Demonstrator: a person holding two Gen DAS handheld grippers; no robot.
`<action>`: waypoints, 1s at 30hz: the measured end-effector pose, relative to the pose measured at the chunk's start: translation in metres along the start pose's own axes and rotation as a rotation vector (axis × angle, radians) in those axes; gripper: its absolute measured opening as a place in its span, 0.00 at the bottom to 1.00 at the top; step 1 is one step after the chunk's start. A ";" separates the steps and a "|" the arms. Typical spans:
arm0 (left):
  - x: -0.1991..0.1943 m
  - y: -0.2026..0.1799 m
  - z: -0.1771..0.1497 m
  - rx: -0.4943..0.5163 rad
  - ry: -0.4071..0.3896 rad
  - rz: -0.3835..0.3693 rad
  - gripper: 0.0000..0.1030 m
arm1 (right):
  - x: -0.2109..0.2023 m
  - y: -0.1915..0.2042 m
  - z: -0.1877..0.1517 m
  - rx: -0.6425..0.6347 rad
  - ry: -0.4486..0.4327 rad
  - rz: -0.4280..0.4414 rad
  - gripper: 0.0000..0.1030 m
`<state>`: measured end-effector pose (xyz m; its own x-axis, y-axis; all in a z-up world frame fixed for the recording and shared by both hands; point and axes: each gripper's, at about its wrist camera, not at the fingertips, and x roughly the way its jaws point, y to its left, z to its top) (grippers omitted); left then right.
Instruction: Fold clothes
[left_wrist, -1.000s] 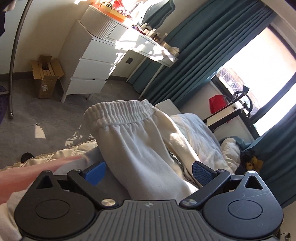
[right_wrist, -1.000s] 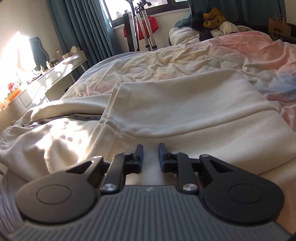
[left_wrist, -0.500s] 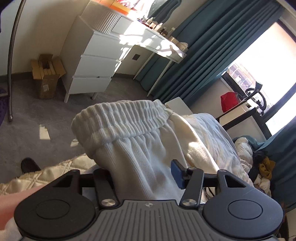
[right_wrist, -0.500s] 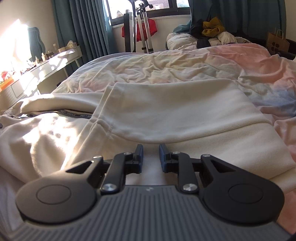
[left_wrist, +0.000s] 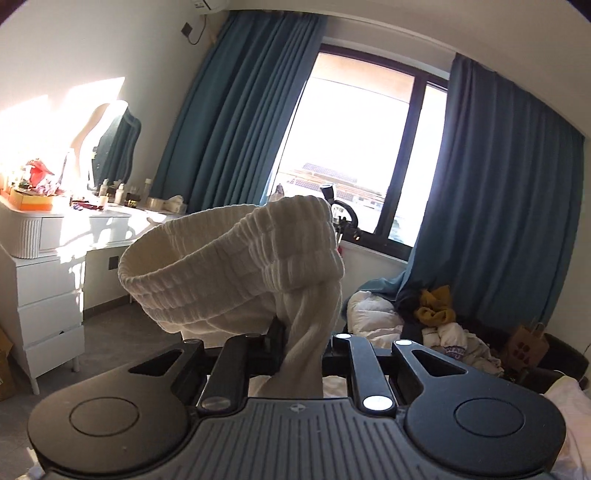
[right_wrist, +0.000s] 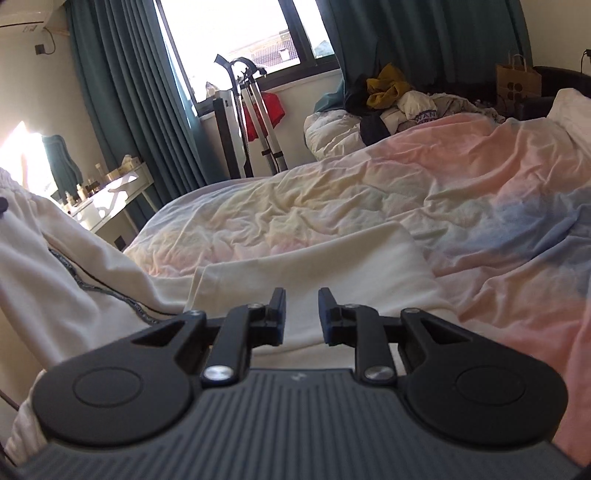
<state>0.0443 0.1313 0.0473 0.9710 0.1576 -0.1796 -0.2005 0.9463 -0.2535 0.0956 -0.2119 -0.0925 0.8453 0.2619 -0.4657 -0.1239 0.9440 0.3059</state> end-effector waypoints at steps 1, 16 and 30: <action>0.002 -0.020 0.001 0.006 -0.003 -0.022 0.16 | -0.005 -0.010 0.006 0.006 -0.011 -0.030 0.23; 0.024 -0.279 -0.163 0.334 0.186 -0.335 0.15 | -0.042 -0.141 0.036 0.316 -0.084 -0.077 0.23; 0.003 -0.238 -0.245 0.561 0.278 -0.420 0.44 | -0.028 -0.168 0.031 0.449 -0.039 0.049 0.23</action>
<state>0.0629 -0.1631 -0.1258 0.8676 -0.2548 -0.4269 0.3480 0.9245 0.1555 0.1094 -0.3842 -0.1053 0.8639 0.2887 -0.4128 0.0660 0.7475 0.6610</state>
